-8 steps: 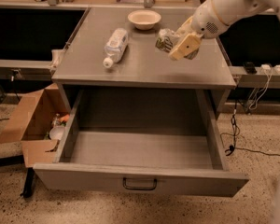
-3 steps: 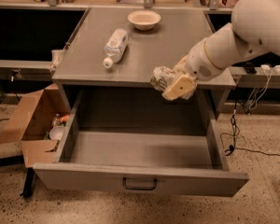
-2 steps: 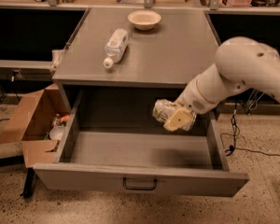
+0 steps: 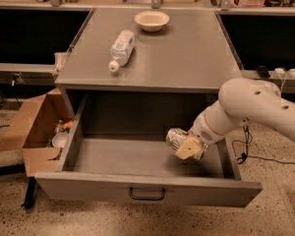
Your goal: Place 7up can into top drawer
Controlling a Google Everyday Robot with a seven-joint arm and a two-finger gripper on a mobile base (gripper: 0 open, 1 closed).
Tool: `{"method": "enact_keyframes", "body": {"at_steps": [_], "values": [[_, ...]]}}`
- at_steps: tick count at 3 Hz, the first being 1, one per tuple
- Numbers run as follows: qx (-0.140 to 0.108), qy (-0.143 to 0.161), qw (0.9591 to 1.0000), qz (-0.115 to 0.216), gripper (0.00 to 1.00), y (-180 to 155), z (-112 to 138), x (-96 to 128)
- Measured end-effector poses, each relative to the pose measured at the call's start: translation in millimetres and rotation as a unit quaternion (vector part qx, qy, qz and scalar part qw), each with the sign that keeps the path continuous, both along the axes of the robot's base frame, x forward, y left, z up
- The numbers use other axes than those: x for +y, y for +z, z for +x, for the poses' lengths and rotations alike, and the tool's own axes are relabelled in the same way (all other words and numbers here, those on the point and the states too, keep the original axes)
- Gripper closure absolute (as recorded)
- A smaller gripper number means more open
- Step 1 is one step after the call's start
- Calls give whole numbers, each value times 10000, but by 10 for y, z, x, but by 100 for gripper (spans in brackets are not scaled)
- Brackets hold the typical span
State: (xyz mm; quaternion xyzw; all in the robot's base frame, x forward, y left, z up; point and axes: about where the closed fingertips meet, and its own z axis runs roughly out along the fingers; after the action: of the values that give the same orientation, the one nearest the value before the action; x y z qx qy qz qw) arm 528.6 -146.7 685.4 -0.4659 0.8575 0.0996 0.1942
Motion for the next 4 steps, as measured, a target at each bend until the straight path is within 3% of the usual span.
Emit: {"method": "enact_keyframes", "body": {"at_steps": [3,4], "values": [[-55,-291,9993,226,12,-653,451,-152],[-91,-295,9988,378,0,-716,555,-143]]}}
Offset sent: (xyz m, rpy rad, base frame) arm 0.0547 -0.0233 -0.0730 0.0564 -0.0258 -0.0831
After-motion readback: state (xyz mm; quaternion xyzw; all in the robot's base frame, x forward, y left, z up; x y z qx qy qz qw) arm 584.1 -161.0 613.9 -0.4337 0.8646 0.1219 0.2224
